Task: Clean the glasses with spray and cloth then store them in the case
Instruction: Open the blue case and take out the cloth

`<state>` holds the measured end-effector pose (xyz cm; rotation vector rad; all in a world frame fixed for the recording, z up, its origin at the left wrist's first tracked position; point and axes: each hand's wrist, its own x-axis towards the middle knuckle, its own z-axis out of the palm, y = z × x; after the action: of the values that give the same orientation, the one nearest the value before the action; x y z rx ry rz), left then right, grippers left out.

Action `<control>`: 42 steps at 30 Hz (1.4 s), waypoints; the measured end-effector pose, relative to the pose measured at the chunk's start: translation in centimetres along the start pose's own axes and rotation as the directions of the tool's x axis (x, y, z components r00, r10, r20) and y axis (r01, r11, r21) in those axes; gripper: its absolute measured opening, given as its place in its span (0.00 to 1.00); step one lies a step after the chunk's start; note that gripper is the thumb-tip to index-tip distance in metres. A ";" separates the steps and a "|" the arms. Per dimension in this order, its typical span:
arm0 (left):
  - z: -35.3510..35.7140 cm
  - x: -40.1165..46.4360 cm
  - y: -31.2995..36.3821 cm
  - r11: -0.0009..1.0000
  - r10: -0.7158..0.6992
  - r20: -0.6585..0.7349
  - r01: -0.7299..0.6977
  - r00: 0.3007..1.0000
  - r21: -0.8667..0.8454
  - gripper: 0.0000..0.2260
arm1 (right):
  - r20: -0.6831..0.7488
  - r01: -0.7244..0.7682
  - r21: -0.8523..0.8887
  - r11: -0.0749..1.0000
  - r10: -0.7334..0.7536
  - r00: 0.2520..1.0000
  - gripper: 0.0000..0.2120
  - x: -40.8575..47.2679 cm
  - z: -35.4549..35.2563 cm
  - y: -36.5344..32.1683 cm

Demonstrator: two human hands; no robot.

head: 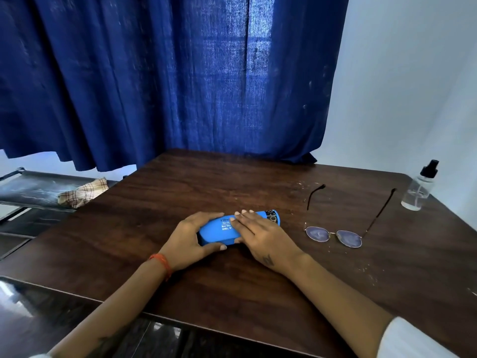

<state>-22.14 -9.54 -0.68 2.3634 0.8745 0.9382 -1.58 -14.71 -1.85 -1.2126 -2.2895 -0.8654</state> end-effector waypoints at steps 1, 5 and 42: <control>0.0 0.0 0.0 1.000 -0.003 0.003 0.003 1.000 -0.001 0.32 | 0.001 0.018 -0.015 1.000 -0.018 1.000 0.17 0.0 0.0 0.1; 0.0 0.1 -0.1 1.000 -0.002 0.008 0.002 1.000 -0.011 0.33 | 0.010 0.069 -0.061 0.996 -0.069 0.998 0.17 0.1 0.2 0.3; 0.1 0.2 -0.1 0.997 0.029 -0.032 -0.027 0.999 0.071 0.35 | -0.006 -0.401 0.332 0.854 0.427 0.904 0.07 2.1 -3.1 0.2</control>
<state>-21.97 -9.38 -0.71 2.4321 0.9033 0.9757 -2.41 -15.50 1.72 -1.4115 -1.8981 -0.3539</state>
